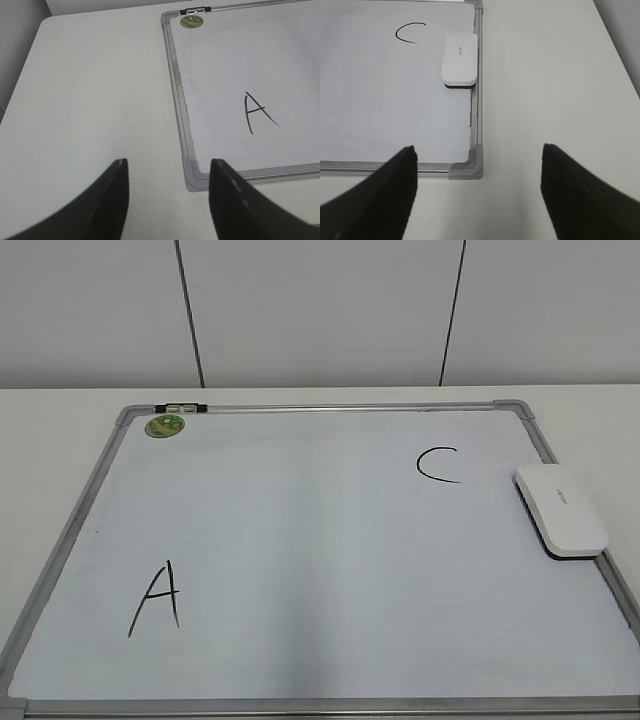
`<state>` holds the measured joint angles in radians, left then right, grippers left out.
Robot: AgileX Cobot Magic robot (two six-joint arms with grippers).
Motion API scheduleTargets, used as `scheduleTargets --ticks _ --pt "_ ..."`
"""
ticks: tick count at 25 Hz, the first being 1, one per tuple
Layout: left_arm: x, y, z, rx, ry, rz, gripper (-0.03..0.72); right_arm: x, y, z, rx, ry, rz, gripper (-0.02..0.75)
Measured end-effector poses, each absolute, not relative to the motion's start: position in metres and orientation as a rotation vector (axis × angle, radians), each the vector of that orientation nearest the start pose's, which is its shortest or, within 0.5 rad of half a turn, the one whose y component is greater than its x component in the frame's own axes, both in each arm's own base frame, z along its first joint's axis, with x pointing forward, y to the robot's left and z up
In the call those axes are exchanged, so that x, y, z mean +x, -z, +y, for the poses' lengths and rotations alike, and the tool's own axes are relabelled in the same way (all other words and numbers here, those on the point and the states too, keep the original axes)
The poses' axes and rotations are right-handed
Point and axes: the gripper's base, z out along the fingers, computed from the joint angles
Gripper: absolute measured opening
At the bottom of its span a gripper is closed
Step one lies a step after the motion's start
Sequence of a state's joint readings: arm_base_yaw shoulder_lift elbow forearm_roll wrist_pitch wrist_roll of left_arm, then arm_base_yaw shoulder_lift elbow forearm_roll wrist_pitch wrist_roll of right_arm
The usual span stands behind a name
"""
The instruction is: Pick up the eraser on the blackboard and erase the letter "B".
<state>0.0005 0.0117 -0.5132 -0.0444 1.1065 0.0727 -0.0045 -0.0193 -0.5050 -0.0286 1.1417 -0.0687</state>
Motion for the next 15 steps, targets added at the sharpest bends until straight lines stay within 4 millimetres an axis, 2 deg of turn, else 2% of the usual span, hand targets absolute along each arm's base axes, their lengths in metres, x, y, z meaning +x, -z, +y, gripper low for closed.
scheduleTargets --ticks 15 --pt "-0.0066 -0.2774 -0.0036 0.079 0.009 2.086 0.375 -0.012 -0.272 -0.0023 -0.064 0.079 2.101 0.591"
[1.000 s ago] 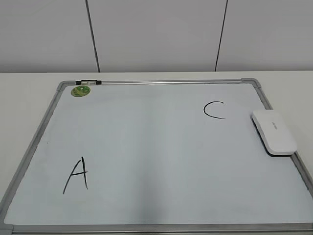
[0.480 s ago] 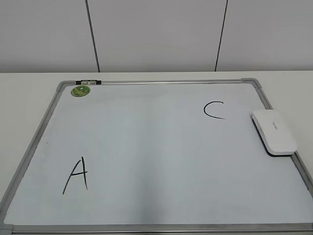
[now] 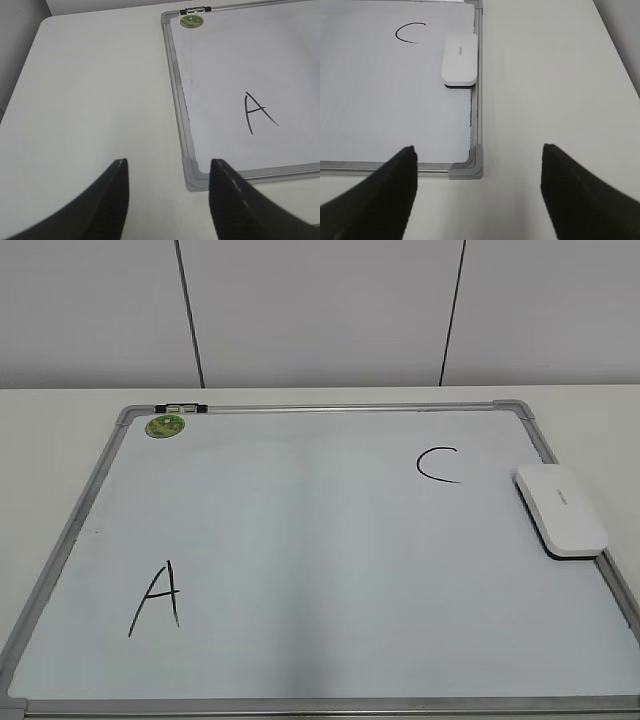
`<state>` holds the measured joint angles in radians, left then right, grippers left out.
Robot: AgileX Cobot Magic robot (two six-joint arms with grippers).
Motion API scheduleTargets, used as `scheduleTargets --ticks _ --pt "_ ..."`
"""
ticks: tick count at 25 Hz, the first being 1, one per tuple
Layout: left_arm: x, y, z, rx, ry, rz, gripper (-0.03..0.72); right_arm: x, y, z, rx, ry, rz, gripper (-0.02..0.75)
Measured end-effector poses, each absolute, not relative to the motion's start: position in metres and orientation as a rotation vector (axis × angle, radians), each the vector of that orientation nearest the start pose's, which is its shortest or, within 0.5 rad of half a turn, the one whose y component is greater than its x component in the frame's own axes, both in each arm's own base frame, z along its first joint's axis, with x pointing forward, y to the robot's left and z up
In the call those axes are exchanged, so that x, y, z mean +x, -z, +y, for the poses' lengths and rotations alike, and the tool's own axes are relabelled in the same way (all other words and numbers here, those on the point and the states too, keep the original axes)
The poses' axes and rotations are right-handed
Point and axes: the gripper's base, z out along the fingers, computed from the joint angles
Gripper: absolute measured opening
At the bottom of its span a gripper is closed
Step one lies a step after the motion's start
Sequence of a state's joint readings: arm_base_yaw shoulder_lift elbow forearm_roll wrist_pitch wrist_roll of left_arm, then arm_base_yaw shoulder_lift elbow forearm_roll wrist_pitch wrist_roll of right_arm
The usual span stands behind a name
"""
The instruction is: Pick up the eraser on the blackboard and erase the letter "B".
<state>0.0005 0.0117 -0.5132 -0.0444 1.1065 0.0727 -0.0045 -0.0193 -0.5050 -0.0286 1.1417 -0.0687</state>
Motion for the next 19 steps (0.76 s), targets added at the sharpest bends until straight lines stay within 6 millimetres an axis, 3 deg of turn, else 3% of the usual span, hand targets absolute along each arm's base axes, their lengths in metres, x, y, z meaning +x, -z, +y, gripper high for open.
scheduleTargets --ticks 19 --pt "-0.0066 -0.2774 -0.0036 0.079 0.009 2.086 0.375 -0.012 -0.272 -0.0023 -0.064 0.079 2.101 0.591"
